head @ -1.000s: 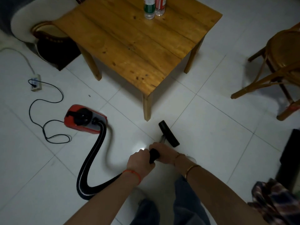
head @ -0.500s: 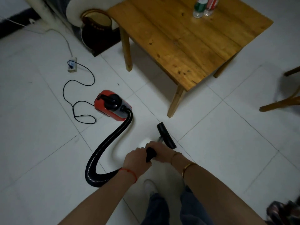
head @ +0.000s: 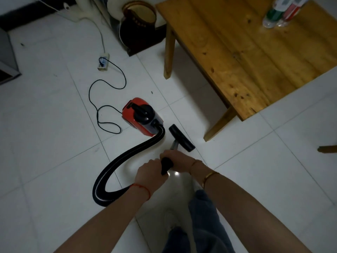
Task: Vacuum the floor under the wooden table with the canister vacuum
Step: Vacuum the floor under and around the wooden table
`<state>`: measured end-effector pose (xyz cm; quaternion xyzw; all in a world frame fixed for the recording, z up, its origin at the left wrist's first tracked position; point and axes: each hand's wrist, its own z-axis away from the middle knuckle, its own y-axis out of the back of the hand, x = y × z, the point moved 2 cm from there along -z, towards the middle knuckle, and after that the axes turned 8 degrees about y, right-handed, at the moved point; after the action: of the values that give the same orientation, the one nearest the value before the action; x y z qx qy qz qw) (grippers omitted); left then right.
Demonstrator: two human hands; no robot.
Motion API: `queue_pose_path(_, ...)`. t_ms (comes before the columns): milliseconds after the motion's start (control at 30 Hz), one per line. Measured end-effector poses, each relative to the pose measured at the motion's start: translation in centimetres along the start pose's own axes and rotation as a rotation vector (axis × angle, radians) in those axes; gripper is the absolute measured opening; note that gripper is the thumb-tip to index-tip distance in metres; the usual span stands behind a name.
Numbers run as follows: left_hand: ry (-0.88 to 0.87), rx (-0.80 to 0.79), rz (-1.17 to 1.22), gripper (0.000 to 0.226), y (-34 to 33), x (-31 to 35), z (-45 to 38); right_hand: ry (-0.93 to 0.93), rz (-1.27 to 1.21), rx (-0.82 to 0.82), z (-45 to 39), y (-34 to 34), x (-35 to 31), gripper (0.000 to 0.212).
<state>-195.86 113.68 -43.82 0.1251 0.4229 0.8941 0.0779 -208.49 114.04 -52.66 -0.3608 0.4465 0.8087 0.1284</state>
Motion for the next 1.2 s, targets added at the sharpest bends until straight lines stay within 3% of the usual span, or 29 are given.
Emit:
queue_pose_path(333,0.087,-0.061,0.18,0.033,3.6,5.8,-9.5,0.045,0.035,-0.084,-4.0,8.7,8.4,0.011)
queue_pose_path(667,0.207,-0.084,0.362,0.017,7.0,9.9,-17.8,0.087,0.218,-0.269,-8.4,17.1,13.9,0.018)
queue_pose_path(900,0.247,-0.092,0.375,0.016,8.3,7.8,-16.9,0.101,0.258,-0.379,-10.3,17.4,11.1,0.022)
queue_pose_path(1200,0.251,-0.138,0.415,0.017,7.8,2.3,-12.6,0.118,0.253,-0.331,-11.3,12.9,5.2,0.019)
